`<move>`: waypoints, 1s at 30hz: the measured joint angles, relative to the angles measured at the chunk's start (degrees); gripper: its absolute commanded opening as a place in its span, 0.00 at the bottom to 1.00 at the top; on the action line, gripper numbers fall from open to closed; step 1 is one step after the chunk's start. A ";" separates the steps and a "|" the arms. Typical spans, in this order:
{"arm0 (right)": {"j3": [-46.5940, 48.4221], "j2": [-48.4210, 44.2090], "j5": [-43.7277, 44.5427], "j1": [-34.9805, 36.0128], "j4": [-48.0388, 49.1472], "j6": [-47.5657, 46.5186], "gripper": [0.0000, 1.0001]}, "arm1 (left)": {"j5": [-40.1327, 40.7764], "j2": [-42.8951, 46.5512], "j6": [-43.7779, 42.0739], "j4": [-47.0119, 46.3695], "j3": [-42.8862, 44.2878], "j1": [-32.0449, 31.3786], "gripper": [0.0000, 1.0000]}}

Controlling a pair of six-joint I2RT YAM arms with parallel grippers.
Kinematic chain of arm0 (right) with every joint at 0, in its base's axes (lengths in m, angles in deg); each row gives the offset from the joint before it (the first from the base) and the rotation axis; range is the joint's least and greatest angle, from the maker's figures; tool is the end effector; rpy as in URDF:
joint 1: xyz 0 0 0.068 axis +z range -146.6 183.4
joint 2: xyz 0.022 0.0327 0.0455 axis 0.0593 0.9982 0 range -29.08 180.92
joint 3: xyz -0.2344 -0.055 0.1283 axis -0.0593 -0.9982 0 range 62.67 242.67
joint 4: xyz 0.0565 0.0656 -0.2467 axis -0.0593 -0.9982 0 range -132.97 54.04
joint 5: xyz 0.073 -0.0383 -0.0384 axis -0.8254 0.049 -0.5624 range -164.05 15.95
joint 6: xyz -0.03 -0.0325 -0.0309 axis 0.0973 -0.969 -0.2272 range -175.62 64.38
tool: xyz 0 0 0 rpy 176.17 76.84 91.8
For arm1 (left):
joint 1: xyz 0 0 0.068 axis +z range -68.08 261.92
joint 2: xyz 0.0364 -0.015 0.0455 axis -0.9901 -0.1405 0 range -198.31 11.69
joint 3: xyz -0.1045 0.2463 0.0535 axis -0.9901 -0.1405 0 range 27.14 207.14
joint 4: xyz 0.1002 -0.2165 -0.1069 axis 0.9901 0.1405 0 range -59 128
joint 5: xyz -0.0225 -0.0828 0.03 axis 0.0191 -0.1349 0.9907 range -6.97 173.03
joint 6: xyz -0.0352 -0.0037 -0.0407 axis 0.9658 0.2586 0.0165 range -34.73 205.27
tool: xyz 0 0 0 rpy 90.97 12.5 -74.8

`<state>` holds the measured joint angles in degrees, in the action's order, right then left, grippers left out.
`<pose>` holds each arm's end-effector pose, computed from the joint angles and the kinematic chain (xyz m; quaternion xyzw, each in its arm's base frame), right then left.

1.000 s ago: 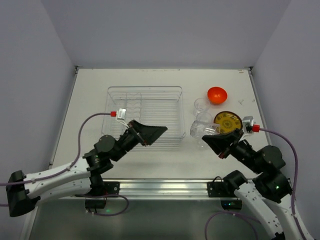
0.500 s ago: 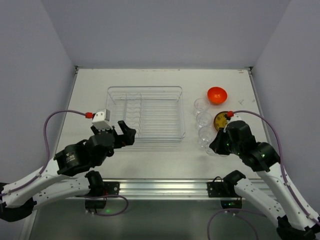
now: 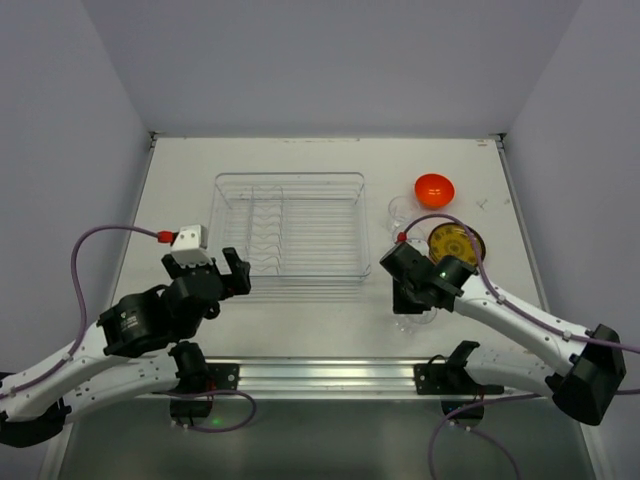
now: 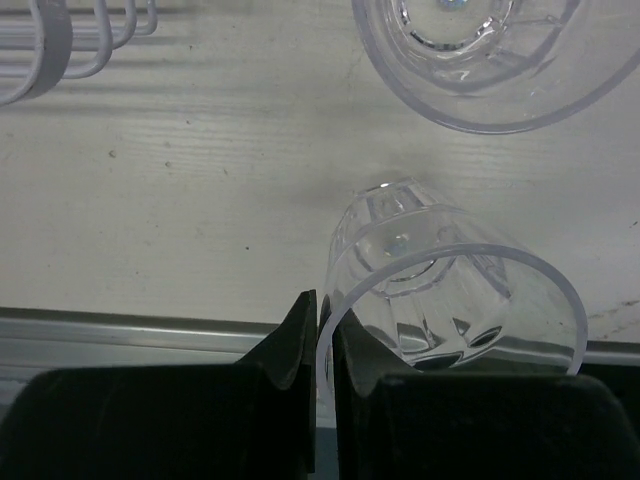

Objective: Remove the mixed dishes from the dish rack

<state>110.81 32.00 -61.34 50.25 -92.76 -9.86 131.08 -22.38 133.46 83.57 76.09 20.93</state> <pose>0.1303 0.1276 0.2462 0.0101 0.9785 0.0512 0.1996 0.0716 -0.0747 0.3224 -0.0869 0.8347 -0.1164 0.5312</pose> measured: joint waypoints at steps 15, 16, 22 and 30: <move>-2.84 7.96 1.66 -1.88 6.67 1.55 0.08 | 2.25 2.45 0.87 2.91 -0.46 0.11 1.00; -2.86 7.98 1.79 -2.43 6.84 1.51 0.08 | 2.25 2.38 0.87 2.93 -0.46 0.11 1.00; -3.08 8.70 1.55 -3.78 7.96 0.96 0.22 | 2.27 2.38 0.87 2.93 -0.46 0.11 1.00; -4.02 11.45 1.44 -4.55 8.15 0.35 0.31 | 2.32 2.64 0.92 2.97 -0.46 0.11 1.00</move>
<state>106.78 43.46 -59.90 45.70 -84.61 -9.51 133.40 -19.73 134.37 86.54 75.63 21.04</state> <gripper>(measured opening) 0.308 0.997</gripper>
